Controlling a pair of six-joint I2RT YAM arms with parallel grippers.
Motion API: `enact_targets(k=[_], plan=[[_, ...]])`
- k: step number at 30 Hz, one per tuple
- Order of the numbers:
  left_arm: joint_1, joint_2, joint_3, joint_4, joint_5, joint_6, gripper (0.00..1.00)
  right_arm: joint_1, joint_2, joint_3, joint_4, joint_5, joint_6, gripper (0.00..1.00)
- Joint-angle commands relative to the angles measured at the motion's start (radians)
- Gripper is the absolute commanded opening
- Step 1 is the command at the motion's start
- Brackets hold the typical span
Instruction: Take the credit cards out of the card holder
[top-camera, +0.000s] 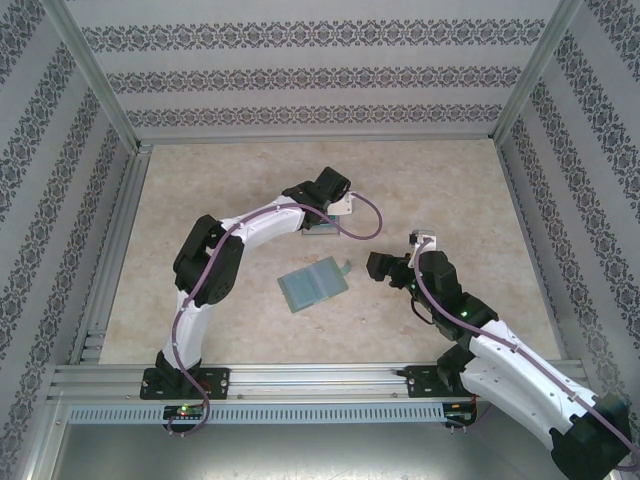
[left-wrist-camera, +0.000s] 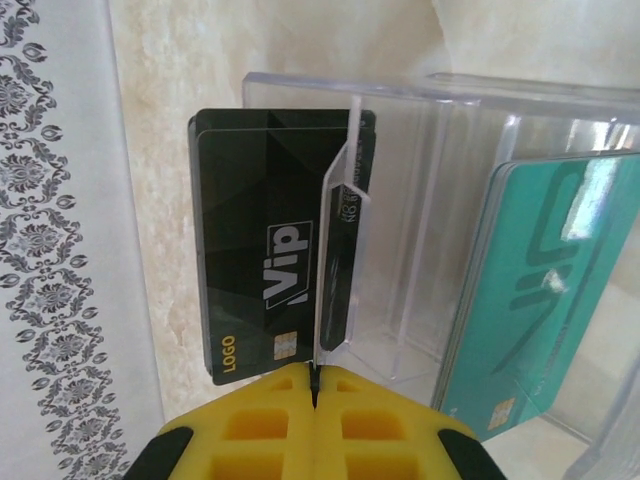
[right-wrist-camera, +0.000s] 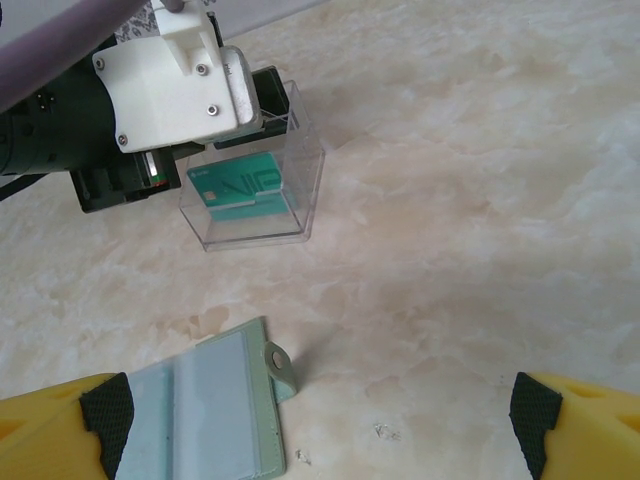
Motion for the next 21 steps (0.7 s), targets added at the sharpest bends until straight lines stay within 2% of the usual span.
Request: enact_targets(k=[1, 8, 14, 21], plan=[[0.012, 0.027, 0.04, -0.025, -0.018, -0.02, 0.12, -0.005, 0.007, -0.014, 0.006, 0.0, 0.015, 0.98], [0.021, 0.046, 0.06, 0.021, -0.069, -0.014, 0.38, -0.007, 0.016, -0.015, 0.012, -0.003, 0.015, 0.98], [0.041, 0.067, 0.093, 0.091, -0.138, -0.015, 0.4, -0.008, 0.02, -0.015, 0.015, -0.006, 0.014, 0.98], [0.06, 0.087, 0.141, 0.065, -0.152, -0.067, 0.4, -0.008, 0.027, -0.015, 0.019, -0.008, 0.015, 0.98]])
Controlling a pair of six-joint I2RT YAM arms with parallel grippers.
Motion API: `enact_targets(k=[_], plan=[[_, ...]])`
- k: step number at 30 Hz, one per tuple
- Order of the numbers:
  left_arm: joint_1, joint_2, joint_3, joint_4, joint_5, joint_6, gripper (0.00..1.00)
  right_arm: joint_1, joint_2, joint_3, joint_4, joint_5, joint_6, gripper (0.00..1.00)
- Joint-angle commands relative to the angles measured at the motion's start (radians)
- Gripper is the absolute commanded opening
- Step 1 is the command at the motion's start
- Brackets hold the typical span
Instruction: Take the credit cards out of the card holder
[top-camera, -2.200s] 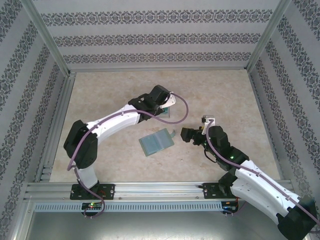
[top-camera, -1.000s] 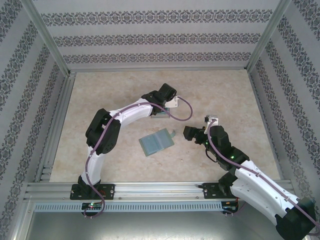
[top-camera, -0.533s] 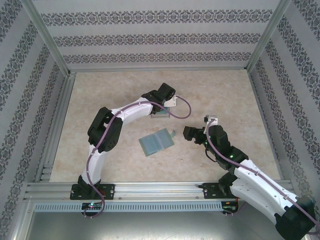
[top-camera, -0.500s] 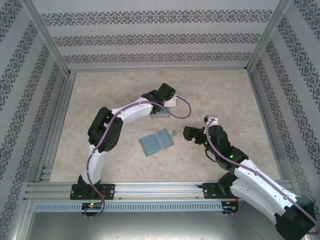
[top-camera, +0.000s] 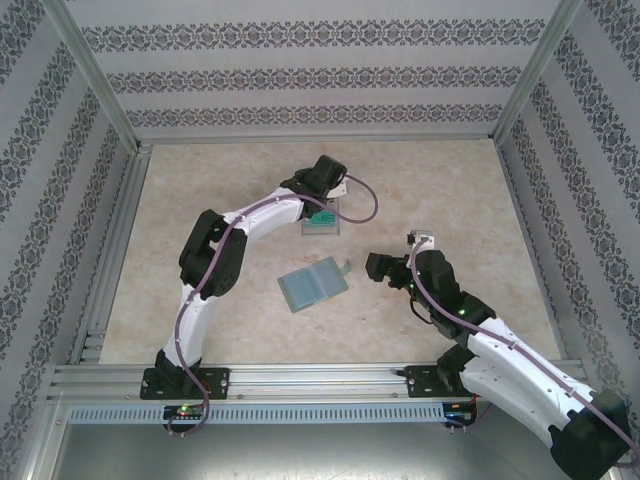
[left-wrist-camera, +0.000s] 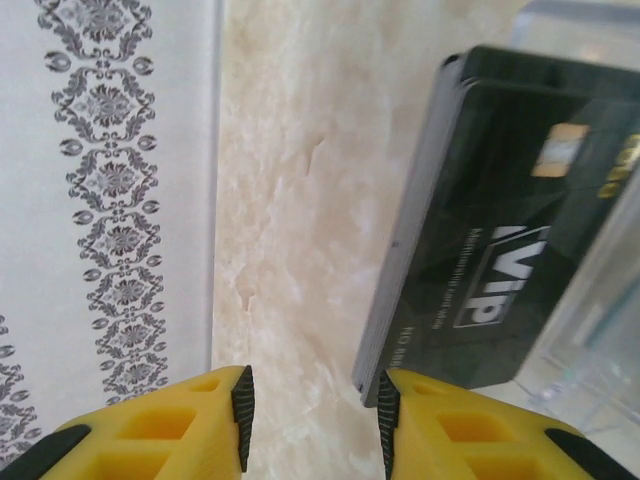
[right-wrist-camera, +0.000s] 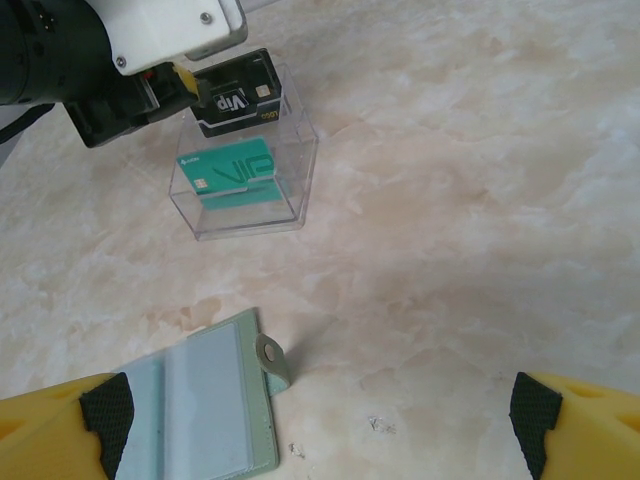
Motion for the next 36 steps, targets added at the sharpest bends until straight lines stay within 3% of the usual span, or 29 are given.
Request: enact_targets(k=[1, 9, 15, 23, 29, 36], plan=[[0.009, 0.007, 0.037, -0.004, -0.027, -0.048, 0.4, -0.008, 0.004, -0.015, 0.018, -0.005, 0.012, 0.98], [0.004, -0.074, 0.046, -0.109, 0.065, -0.201, 0.44, -0.009, 0.02, -0.011, 0.026, -0.027, 0.008, 0.98], [0.002, -0.241, -0.07, -0.15, 0.092, -0.459, 0.49, -0.009, 0.035, -0.008, 0.037, -0.053, -0.002, 0.98], [0.002, -0.611, -0.405, -0.208, 0.228, -0.948, 0.63, 0.018, 0.141, 0.035, 0.051, -0.127, -0.036, 0.88], [0.002, -0.853, -0.692, -0.208, 0.387, -1.332, 0.62, 0.119, 0.315, 0.099, 0.081, -0.127, -0.091, 0.73], [-0.002, -1.027, -1.062, 0.019, 0.608, -1.694, 0.58, 0.193, 0.577, 0.25, 0.057, -0.14, -0.096, 0.6]])
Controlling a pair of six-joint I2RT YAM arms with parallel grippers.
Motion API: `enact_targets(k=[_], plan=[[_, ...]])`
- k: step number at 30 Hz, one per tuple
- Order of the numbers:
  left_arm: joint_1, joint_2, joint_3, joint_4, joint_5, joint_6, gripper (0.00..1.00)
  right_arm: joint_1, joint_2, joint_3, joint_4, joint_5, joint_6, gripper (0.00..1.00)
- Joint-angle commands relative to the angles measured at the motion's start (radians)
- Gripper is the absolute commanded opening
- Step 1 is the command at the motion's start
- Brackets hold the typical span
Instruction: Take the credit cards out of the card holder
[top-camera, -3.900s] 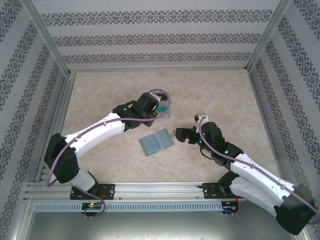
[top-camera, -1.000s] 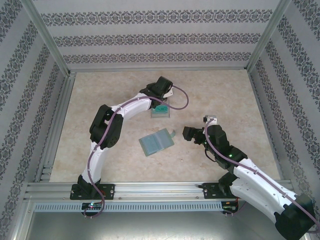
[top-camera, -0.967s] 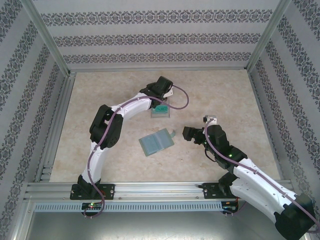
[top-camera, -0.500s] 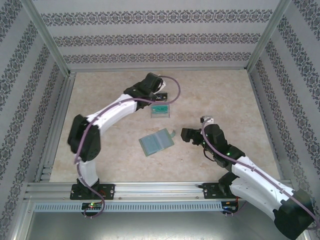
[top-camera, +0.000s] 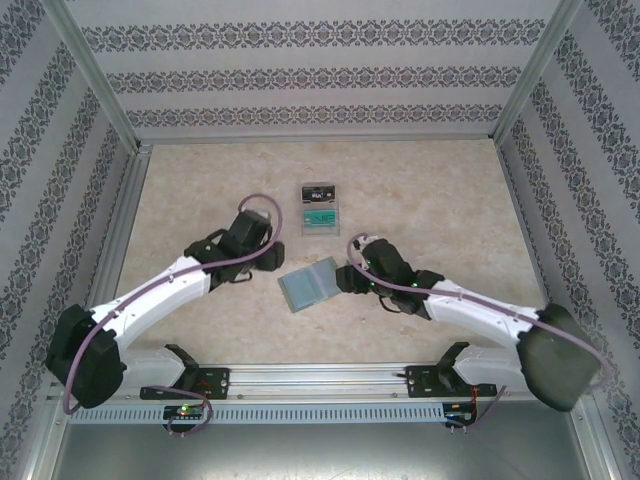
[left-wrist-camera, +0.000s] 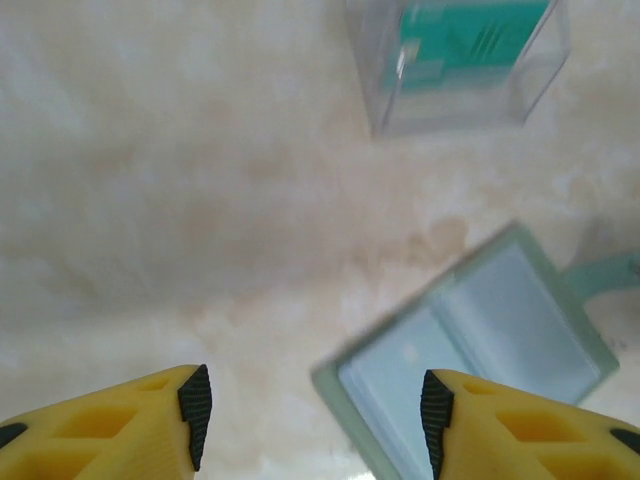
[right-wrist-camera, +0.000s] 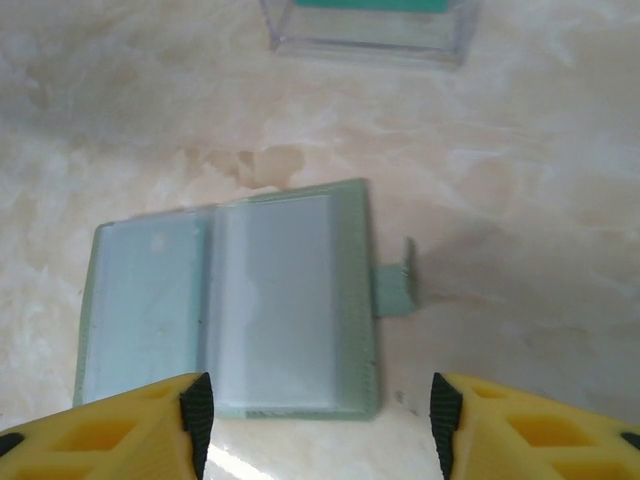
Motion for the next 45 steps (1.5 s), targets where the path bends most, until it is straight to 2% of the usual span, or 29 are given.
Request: enact_targets(k=[1, 5, 11, 20, 27, 34, 39, 45], plan=[[-0.008, -0.063, -0.128, 0.157, 0.142, -0.282, 0.57, 0.012, 0.086, 0.079, 0.0, -0.031, -0.015, 0.6], [-0.017, -0.118, -0.245, 0.27, 0.197, -0.378, 0.56, 0.003, 0.189, 0.126, -0.012, -0.044, -0.007, 0.57], [-0.031, -0.133, -0.29, 0.296, 0.209, -0.399, 0.56, -0.025, 0.301, 0.133, 0.004, -0.098, 0.022, 0.51], [-0.047, -0.079, -0.336, 0.427, 0.264, -0.459, 0.55, 0.025, 0.3, 0.088, 0.032, -0.112, 0.079, 0.41], [-0.069, -0.006, -0.335, 0.478, 0.275, -0.485, 0.53, 0.064, 0.303, 0.074, 0.051, -0.095, 0.108, 0.41], [-0.077, 0.004, -0.332, 0.477, 0.259, -0.49, 0.53, 0.053, 0.248, 0.109, -0.005, -0.037, 0.067, 0.43], [-0.082, 0.01, -0.331, 0.485, 0.26, -0.494, 0.53, 0.002, 0.285, 0.12, -0.005, -0.075, 0.057, 0.43], [-0.085, 0.037, -0.343, 0.531, 0.273, -0.512, 0.51, 0.003, 0.356, 0.123, 0.014, -0.114, 0.067, 0.4]])
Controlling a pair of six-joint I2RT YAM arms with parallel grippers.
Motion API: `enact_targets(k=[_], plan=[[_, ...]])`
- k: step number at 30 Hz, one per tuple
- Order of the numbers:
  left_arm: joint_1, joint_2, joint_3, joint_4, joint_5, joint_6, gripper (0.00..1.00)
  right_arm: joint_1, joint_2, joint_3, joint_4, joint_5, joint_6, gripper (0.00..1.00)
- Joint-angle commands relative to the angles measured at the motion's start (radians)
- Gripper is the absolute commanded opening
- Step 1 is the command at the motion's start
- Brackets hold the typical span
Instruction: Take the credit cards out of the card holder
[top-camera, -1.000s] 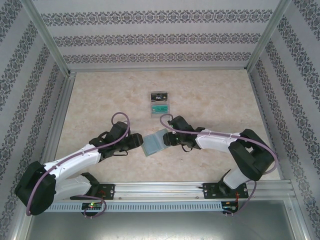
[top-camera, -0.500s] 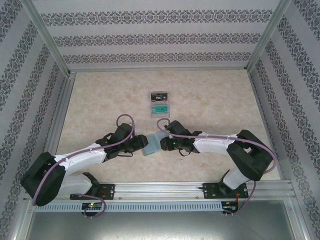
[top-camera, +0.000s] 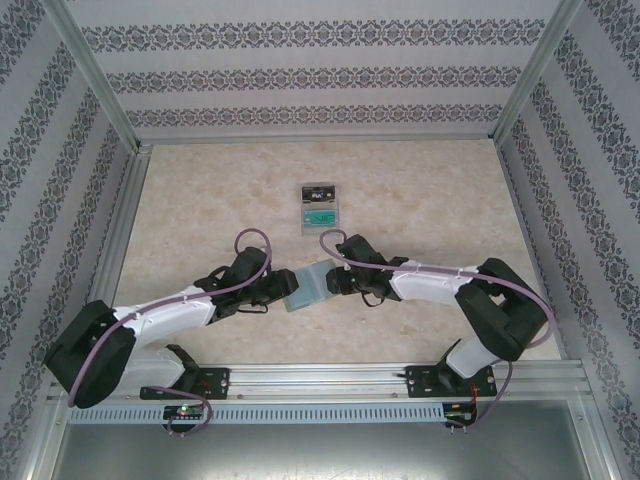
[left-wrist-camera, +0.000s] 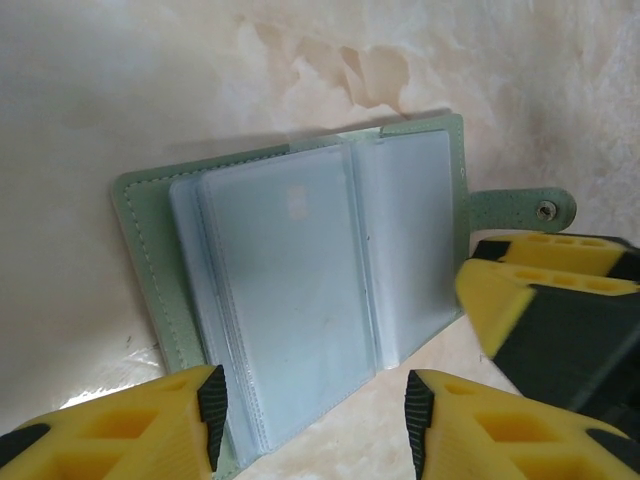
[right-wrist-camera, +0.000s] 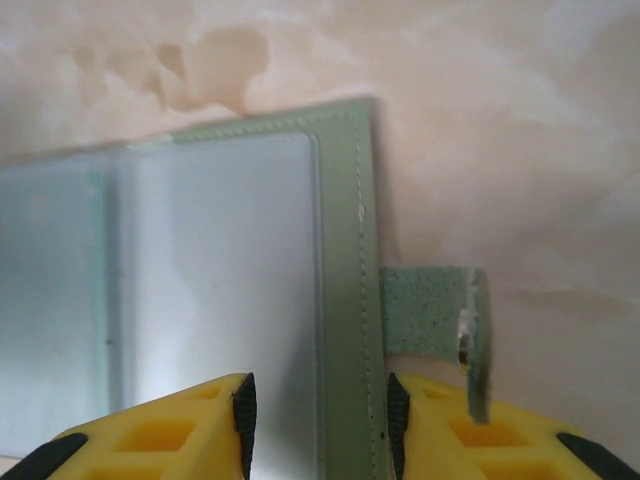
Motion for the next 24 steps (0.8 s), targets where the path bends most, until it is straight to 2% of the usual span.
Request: enact_targets(k=[1, 9, 15, 24], plan=[[-0.018, 0.021, -0.016, 0.062, 0.006, -0.028, 0.5, 0.008, 0.03, 0.02, 0.003, -0.027, -0.004, 0.4], [-0.02, 0.067, -0.009, 0.086, 0.012, -0.031, 0.5, 0.027, 0.018, 0.002, 0.015, -0.023, 0.01, 0.37], [-0.021, 0.06, -0.005, 0.019, -0.03, -0.03, 0.5, 0.03, 0.015, -0.003, 0.019, -0.02, 0.013, 0.37], [-0.021, 0.111, -0.009, 0.074, -0.006, -0.039, 0.5, 0.032, 0.015, -0.003, 0.023, -0.021, 0.013, 0.37]])
